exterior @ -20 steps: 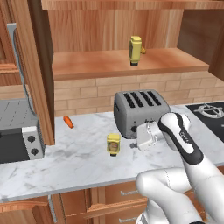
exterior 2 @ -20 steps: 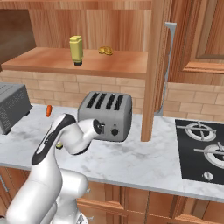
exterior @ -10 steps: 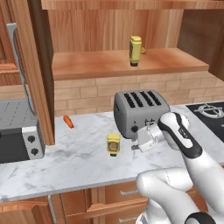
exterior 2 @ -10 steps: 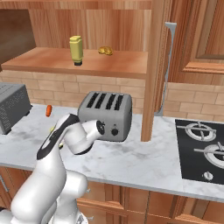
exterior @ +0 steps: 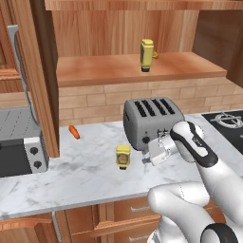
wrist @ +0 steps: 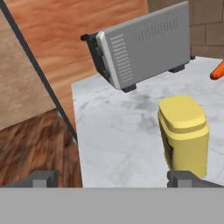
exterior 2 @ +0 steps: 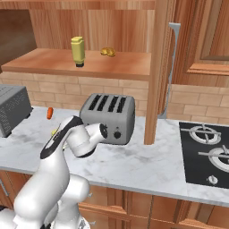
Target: Pick the mustard and mustard from the counter and place them in the cabinet.
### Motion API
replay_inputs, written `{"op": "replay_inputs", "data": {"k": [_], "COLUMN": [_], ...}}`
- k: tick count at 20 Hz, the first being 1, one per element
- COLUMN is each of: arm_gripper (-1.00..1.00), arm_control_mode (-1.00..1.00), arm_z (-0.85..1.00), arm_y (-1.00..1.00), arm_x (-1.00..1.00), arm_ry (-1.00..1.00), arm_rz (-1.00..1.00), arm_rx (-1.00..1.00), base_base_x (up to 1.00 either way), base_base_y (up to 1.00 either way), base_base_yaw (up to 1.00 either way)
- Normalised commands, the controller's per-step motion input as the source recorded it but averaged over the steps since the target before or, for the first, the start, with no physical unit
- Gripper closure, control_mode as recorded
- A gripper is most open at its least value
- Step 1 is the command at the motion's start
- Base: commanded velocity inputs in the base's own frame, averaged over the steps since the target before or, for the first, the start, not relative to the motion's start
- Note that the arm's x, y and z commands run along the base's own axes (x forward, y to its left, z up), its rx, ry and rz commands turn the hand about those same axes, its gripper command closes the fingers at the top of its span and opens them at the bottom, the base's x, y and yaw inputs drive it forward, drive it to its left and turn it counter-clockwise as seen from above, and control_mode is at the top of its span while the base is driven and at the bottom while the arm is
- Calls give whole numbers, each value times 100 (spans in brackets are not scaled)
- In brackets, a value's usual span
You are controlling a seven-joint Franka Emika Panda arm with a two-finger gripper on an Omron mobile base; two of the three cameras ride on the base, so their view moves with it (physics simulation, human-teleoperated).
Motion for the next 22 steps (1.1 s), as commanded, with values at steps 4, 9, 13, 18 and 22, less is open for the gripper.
{"op": "replay_inputs", "data": {"k": [4, 9, 13, 18, 22], "arm_gripper": [-100, -100, -100, -100, -100], "arm_control_mode": [-100, -100, -100, -100, -100], "arm_z": [-4, -6, -10, -12, -11], "arm_y": [15, 21, 8, 1, 0], "arm_x": [0, 2, 0, 0, 0], "arm_ry": [0, 0, 0, 0, 0], "arm_rz": [1, 0, 0, 0, 0], "arm_rx": [2, 1, 1, 0, 0], "base_base_x": [0, 0, 0, 0, 0], "base_base_y": [0, 0, 0, 0, 0], "base_base_yaw": [0, 0, 0, 0, 0]}}
